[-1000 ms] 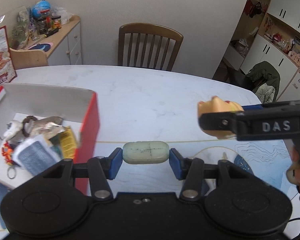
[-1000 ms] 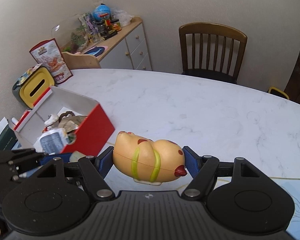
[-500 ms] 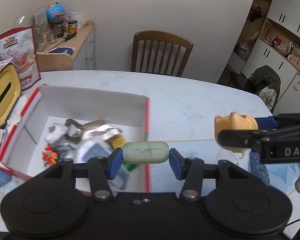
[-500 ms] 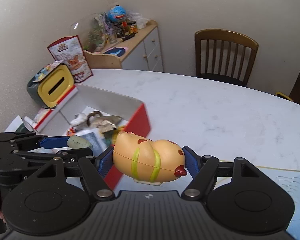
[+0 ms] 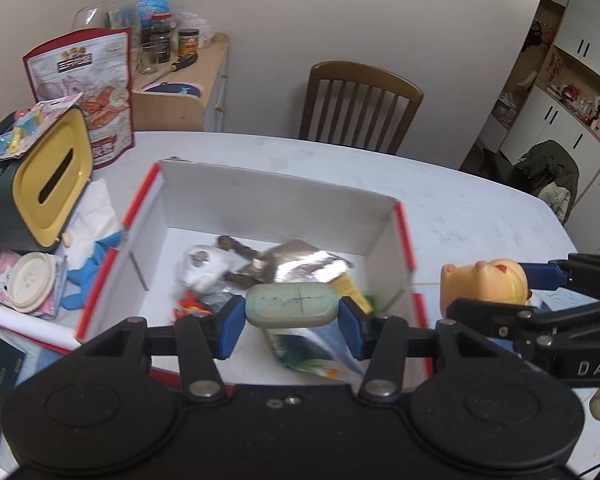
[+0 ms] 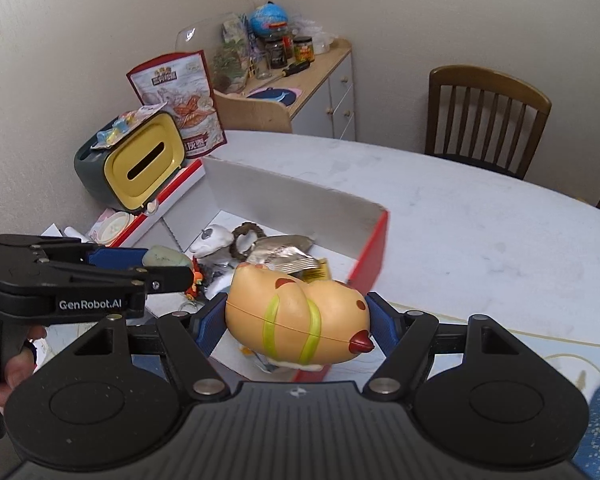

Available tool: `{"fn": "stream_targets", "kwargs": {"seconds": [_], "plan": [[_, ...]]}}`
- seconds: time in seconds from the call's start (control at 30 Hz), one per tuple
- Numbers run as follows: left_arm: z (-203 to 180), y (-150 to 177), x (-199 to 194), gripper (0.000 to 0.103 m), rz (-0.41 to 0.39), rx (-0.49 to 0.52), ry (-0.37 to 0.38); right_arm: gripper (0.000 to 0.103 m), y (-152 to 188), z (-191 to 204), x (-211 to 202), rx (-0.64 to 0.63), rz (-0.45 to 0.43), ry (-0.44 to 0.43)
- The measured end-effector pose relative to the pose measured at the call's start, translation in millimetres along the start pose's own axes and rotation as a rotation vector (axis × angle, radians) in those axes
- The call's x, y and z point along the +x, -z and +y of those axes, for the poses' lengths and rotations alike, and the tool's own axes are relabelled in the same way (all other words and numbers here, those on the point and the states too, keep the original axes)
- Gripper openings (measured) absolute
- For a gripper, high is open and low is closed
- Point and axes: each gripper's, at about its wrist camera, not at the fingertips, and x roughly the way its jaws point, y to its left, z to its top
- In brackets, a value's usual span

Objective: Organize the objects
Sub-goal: 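Carry the orange plush and eraser over the red box with both grippers, then lower the plush and eraser into the box and open both grippers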

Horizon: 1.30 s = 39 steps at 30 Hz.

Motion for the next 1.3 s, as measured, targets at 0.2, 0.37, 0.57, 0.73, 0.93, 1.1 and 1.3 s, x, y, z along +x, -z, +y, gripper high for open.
{"fn": "stream_targets", "kwargs": {"seconds": [0.2,0.37,0.57,0.73,0.93,1.1,1.3], "plan": [[30.7,-8.5,17.1,0.049,0.01,0.002,-0.037,0.073,-13.5,17.0,34.7,-0.022,0.017,0.016],[48.6,-11.5,38.5,0.049,0.046,0.008,-0.061,0.073,-28.5,24.6,63.4,-0.037,0.024,0.044],[58.9,-13.0,66.2,0.049,0.094,0.025,-0.08,0.073,-41.9,25.0,100.5,-0.041,0.043,0.08],[57.5,-10.2,85.5,0.049,0.134,0.038,-0.072,0.073,-50.6,17.6,126.8,0.011,0.068,0.095],[54.1,-6.0,100.8,0.049,0.161,0.067,-0.066,0.073,-56.8,13.6,150.5,0.05,0.089,0.114],[51.7,-2.0,113.1,0.05,0.194,0.105,-0.059,0.074,-58.7,8.0,165.7,0.079,0.099,0.141],[52.3,-0.1,118.8,0.05,0.2,0.121,-0.058,0.074,-57.7,10.2,170.5,0.054,0.092,0.156]]}}
